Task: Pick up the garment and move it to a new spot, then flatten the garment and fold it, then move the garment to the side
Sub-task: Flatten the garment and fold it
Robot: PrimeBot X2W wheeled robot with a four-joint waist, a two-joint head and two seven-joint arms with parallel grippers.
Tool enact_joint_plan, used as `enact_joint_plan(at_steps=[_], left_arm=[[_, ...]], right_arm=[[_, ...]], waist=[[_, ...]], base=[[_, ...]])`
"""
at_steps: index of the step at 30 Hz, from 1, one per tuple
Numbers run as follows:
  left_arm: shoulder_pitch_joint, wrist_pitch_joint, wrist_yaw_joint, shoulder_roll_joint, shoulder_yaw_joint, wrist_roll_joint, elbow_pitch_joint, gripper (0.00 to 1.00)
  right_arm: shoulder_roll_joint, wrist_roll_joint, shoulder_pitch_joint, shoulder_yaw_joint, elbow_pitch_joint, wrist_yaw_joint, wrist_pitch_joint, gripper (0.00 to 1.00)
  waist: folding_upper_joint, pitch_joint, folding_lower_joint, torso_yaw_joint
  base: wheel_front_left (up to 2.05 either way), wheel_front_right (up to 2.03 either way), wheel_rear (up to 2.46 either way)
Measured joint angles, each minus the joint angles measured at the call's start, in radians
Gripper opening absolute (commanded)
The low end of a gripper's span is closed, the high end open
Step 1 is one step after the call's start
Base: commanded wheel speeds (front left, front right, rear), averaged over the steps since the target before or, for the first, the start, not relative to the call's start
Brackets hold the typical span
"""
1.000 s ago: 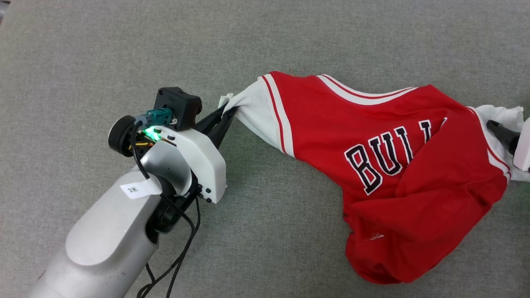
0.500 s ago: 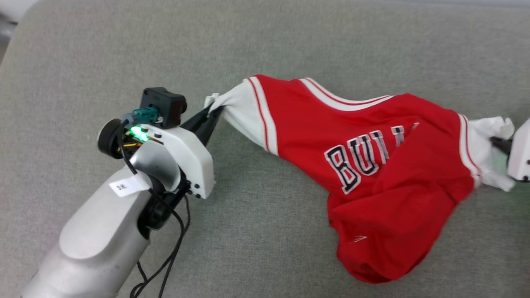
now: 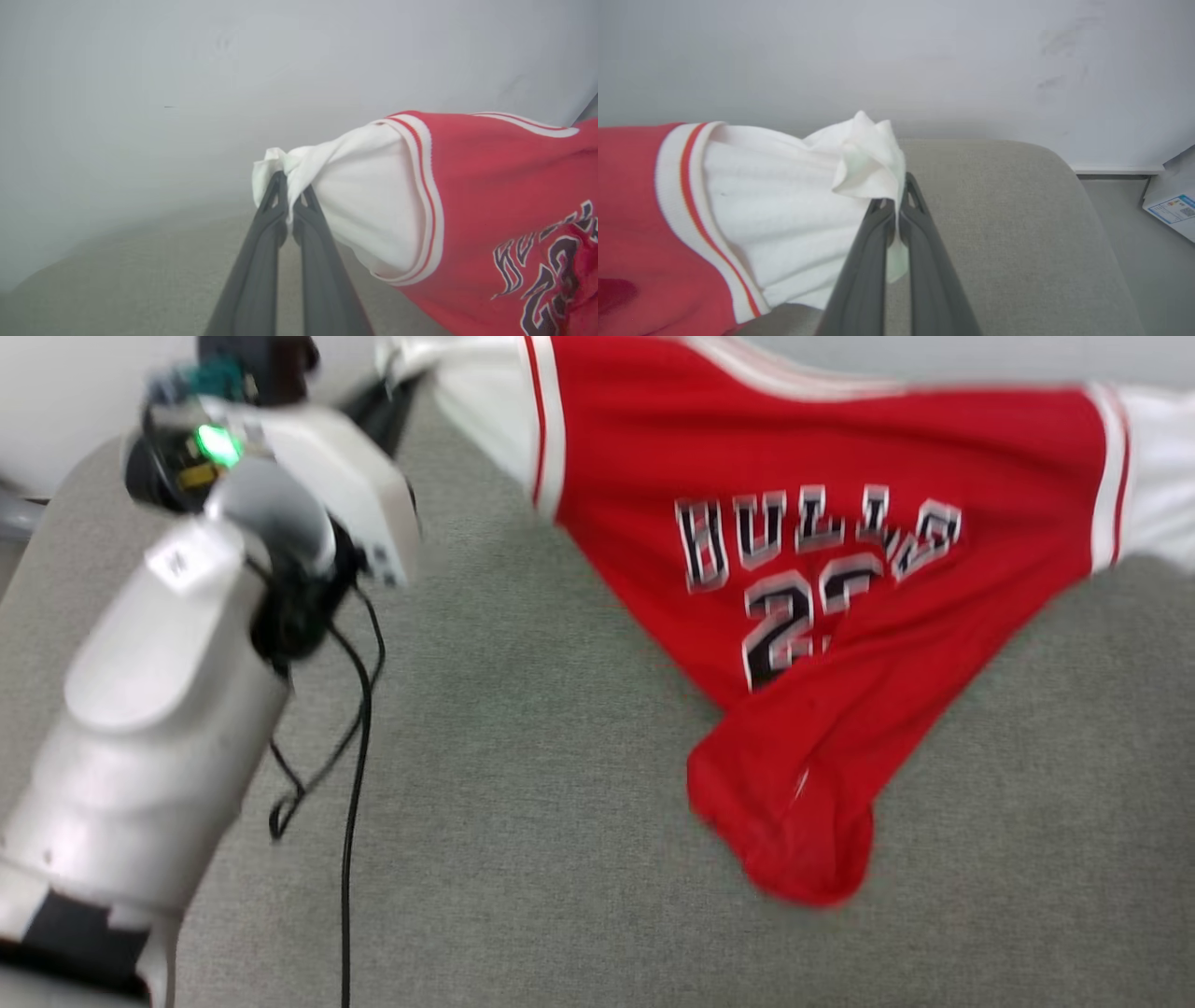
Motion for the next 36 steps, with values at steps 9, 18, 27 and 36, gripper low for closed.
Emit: enact_joint_plan(at_steps=[9, 18, 27, 36], left_arm=[[-0.298, -0.091, -0.016, -0.065, 0.02, 0.048, 0.24, 0.0], [-0.585, -0.174, -0.018, -0.021, 0.042, 0.112, 0.351, 0.0], [-0.753, -0.252, -0.034, 0.02, 0.07, 0.126, 0.406, 0.0], [-0.685, -0.304, -0.071, -0.006, 0.091, 0.065, 0.515, 0.0]], right_arm=[[0.058, -0.143, -0.265, -0.053, 0.024, 0.0, -0.125, 0.0], [0.115, -0.251, -0.562, -0.07, 0.079, 0.0, -0.242, 0.0], [0.156, -0.273, -0.747, -0.052, 0.117, 0.0, -0.307, 0.0], [0.17, -0.213, -0.742, 0.042, 0.176, 0.0, -0.342, 0.0]], waist=[[0.0, 0.031, 0.0, -0.024], [0.0, 0.114, 0.0001, -0.06], [0.0, 0.262, 0.0001, -0.075], [-0.0001, 0.399, 0.0003, -0.068]], base=[[0.0, 0.0, 0.0], [0.0, 0.0, 0.0], [0.0, 0.0, 0.0], [0.0, 0.0, 0.0]])
